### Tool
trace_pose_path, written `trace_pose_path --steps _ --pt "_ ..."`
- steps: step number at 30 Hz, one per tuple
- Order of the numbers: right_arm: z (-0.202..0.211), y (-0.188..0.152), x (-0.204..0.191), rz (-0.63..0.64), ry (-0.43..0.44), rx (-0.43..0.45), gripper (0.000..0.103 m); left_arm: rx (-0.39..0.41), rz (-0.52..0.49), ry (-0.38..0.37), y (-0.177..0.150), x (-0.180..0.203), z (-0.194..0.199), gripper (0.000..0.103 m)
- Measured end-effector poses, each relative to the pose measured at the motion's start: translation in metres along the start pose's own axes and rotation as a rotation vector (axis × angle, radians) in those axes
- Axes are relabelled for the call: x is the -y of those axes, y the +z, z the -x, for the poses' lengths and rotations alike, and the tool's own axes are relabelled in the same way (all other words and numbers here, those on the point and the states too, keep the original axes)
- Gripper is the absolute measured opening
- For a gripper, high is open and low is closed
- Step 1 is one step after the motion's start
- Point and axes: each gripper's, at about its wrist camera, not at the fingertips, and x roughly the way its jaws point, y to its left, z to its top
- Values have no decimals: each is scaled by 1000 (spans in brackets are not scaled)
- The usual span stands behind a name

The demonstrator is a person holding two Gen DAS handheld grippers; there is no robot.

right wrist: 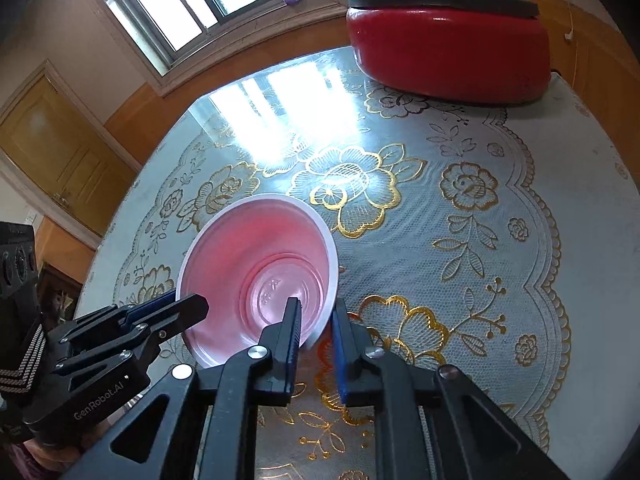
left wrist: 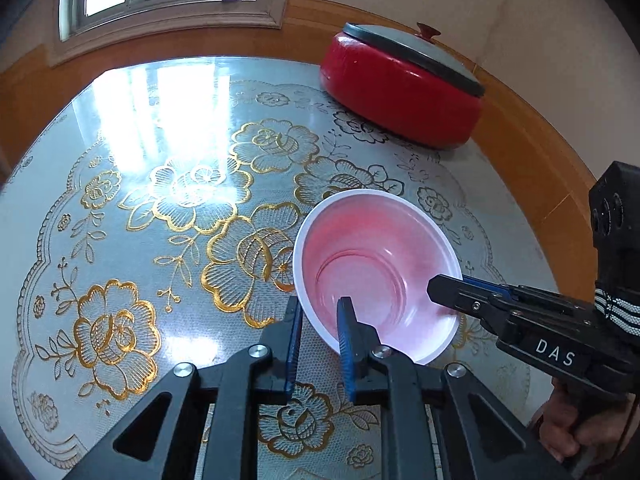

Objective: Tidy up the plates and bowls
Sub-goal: 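Grasp the red-and-pink bowl rim with both grippers and lift it, then carry the red-and-pink bowl over the steel bowl and lower it into the yellow bowl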

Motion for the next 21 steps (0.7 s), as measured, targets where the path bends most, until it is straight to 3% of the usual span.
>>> trace_pose_path --steps 8,21 --pt "38 -17 9 -29 38 34 14 39 -31 -50 -19 21 38 18" --pt "84 -61 14 -51 44 94 15 77 -100 -65 -59 56 79 18"
